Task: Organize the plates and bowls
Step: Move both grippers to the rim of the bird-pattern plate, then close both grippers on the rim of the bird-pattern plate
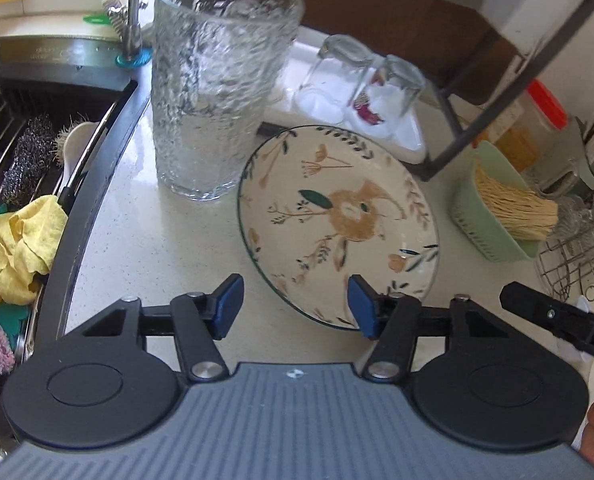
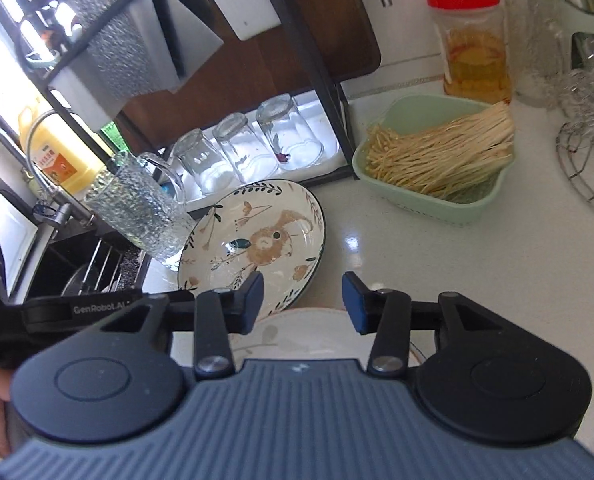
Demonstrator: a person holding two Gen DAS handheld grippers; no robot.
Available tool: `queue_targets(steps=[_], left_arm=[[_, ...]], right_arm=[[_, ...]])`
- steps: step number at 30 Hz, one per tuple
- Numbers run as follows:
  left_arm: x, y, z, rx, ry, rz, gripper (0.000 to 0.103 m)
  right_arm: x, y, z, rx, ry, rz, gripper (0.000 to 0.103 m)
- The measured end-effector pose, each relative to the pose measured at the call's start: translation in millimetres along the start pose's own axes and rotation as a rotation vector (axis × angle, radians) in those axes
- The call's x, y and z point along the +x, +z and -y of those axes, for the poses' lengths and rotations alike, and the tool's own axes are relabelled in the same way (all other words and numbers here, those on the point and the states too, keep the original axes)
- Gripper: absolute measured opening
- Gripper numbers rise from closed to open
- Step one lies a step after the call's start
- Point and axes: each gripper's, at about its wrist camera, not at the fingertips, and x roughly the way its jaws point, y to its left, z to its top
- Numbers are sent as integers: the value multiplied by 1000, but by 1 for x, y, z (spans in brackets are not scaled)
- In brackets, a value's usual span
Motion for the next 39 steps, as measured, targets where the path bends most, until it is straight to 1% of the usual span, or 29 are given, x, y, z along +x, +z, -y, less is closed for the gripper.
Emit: queue_targets(steps=[1,3,7,9,10,11,15,16,17,18,19,20,22,26,33,36,39], left_arm=[[4,2,-3,-2,-2,-7,53],[11,5,-12,-23,-15,-18,48],[20,12,-21,-37,-30,-28,42],[26,18,-25,-53,-39,-31,42],[28,21,-27,-62,-46,-32,42],[30,23,-29,-72,-51,-33,42],[35,31,-36,-87,-52,-27,42],[36,33,-37,-92,-56,-23,42],[37,36,-38,-100,-63,-17,41],[39,38,-39,-105,-68,-12,40],[41,42,-41,-109,-71,-10,38],[42,44,-41,-112,-72,-7,36],[45,48,-40,-121,-75,-2,34],[50,51,-38,-127,-60,-5,34],[51,52,-37,-141,-63,-21,34],[46,54,-35,-137,-69,-8,34],[41,58,-35,-154,-84,4,34]], right_arm=[[7,3,0,-3,-5,-11,43],[21,10,-2,-17,-22,-30,42],[45,22,-2,-11,-36,-58,41],[58,27,-3,0,-49,-70,39],[64,29,-3,1,-56,-79,35],[70,30,-3,2,-62,-88,34],[91,38,-2,-1,-77,-127,33],[95,39,-3,-8,-78,-137,29],[99,40,-4,-18,-79,-145,28],[103,41,-5,-28,-80,-151,27],[106,42,-6,-34,-83,-157,24],[111,44,-6,-38,-87,-164,18],[117,45,-6,-36,-93,-175,17],[123,46,-6,-29,-85,-179,18],[121,48,1,-6,-46,-184,18],[110,52,2,-17,-33,-161,18],[100,58,3,-10,-21,-132,18]])
